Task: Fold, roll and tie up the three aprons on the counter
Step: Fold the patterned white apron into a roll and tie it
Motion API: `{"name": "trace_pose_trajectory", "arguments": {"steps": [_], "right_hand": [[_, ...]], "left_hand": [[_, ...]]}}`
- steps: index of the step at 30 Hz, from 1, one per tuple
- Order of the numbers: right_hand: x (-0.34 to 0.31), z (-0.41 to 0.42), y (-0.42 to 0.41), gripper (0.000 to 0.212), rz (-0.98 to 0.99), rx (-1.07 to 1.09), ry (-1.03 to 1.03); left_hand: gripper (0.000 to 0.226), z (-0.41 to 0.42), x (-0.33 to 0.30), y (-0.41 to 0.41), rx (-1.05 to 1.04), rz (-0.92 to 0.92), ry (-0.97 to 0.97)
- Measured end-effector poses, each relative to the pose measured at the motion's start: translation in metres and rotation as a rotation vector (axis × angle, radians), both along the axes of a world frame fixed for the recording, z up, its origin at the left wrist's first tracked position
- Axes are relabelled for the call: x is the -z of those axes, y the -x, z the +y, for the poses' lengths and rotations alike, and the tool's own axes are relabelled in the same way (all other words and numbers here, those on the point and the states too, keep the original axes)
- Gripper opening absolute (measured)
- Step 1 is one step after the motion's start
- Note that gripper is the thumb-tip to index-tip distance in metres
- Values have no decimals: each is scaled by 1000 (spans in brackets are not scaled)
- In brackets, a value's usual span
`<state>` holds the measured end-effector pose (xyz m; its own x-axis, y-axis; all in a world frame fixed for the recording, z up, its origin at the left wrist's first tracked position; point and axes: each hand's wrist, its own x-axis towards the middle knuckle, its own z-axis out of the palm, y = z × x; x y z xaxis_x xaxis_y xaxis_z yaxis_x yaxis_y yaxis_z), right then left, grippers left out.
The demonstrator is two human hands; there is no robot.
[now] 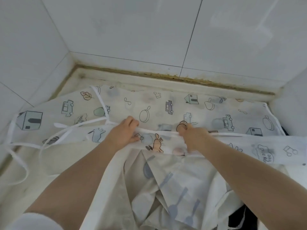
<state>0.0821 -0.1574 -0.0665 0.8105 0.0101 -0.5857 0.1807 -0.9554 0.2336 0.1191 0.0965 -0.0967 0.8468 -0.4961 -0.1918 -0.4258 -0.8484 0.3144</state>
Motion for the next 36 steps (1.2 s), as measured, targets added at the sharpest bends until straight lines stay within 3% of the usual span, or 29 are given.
{"name": "trace_pose_trajectory", "arguments": {"steps": [2,4,6,8,10,14,16,18,21,25,28,33,36], "right_hand": [[-4,20,-11,58,69,-39,131],[-9,42,-27,39,116,-89,165],[-18,57,-51,31,-14,-121,101],[-27,64,-77,40,-270,-124,-11],[-26,68,-100,54,-395,-112,-85],[-4,61,-132,68,-243,-34,-155],[4,58,-147,65,-232,59,-233],[7,56,-158,62,-229,100,-256],[3,52,-171,62,-234,106,-183],[-4,46,-178,26,-255,3,-150],[-10,47,-174,11,-257,-79,-105],[-34,49,-157,22,-217,-97,-89],[-31,64,-133,61,-281,-103,-12]], "left_hand": [[60,9,1,-13,-35,17,-27],[58,13,3,-24,13,69,-70],[54,14,5,-33,59,108,-76],[55,11,3,-42,92,159,-73],[59,7,-3,-53,123,220,-136],[102,-5,-15,-62,114,323,-145],[114,-7,-14,-66,171,215,-297],[121,-4,-8,-68,252,-18,-482],[126,3,2,-71,217,-74,-501],[136,6,7,-71,101,57,-478],[146,6,6,-69,33,104,-473],[153,6,1,-62,-148,186,-479],[150,9,3,-57,-197,215,-433]]}}
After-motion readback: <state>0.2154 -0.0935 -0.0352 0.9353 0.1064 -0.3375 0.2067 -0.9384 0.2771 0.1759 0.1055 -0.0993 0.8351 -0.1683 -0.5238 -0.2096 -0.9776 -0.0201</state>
